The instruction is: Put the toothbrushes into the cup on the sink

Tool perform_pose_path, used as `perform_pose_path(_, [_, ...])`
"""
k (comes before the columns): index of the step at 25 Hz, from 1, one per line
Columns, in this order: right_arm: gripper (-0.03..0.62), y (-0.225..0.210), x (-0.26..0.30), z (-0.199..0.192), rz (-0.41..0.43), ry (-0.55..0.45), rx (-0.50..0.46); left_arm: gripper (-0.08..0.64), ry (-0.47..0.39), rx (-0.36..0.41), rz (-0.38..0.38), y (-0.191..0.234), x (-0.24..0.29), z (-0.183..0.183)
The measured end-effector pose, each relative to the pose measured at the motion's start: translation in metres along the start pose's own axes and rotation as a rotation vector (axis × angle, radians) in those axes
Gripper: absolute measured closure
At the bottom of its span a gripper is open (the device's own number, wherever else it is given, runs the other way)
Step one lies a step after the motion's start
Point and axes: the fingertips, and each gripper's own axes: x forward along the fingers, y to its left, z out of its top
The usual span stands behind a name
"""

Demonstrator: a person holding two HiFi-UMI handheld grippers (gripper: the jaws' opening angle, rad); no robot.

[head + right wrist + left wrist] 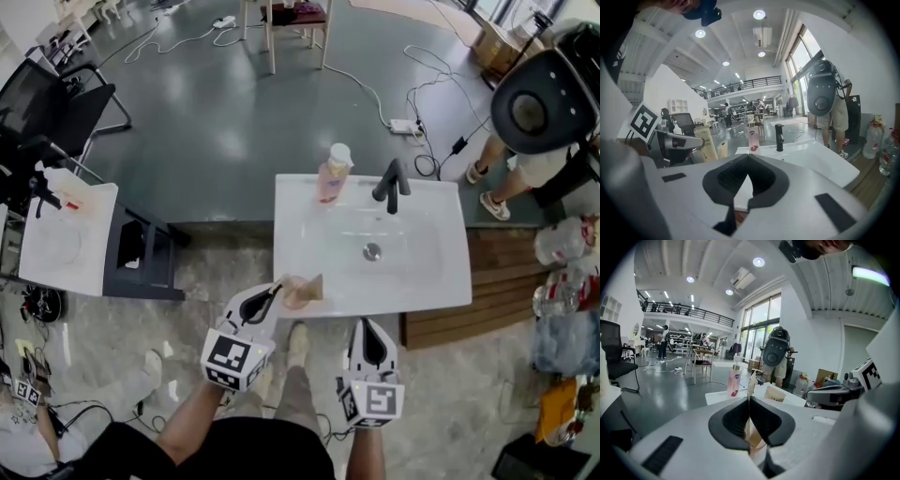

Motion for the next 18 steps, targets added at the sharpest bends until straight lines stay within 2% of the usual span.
perform_pose_path(12, [0.594, -0.010, 0.016, -0.019, 0.007, 0.038, 0.017, 0.555, 0.050, -0.028, 0.016, 0.008, 0.018, -0.028])
perform_pose_path(18, [0.594, -0.011, 0.022, -0.026, 0.009, 0.047, 0.026, 0.555, 0.050, -0.033, 0.018, 0.012, 0.023, -0.031])
